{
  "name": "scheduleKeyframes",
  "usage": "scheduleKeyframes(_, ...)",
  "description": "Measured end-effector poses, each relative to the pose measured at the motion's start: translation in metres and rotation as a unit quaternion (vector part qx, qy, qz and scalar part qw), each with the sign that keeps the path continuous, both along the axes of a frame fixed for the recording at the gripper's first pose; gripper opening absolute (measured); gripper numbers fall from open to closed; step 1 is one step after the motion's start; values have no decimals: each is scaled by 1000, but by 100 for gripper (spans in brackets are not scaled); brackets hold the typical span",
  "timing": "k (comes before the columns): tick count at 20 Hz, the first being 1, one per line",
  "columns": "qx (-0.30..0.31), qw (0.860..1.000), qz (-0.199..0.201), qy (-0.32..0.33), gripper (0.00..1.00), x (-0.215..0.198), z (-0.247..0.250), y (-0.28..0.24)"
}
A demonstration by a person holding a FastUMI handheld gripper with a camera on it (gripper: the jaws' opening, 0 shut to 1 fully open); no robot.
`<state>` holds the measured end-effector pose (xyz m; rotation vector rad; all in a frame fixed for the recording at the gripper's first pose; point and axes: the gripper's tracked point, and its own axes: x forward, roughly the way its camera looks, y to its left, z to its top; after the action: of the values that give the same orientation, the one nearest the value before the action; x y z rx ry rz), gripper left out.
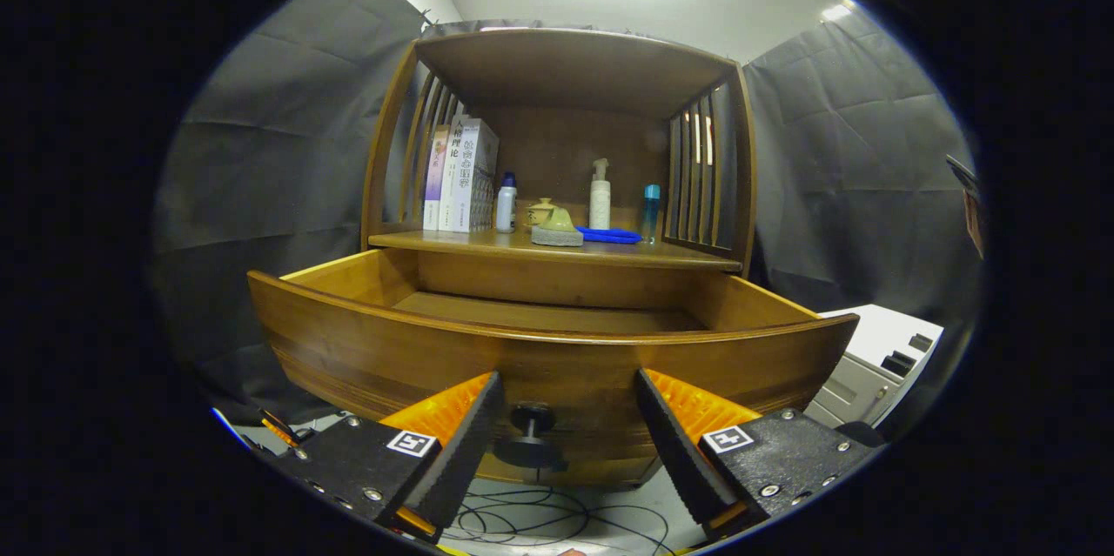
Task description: Pull open the drawer, take out the items inside it, and place them on the countertop above the cabinet.
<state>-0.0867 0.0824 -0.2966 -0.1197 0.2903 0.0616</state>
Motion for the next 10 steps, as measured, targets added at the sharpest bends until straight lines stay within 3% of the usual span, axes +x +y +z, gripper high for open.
scheduleKeyframes(10, -11, 1000, 18, -11, 95, 56, 1, 16)
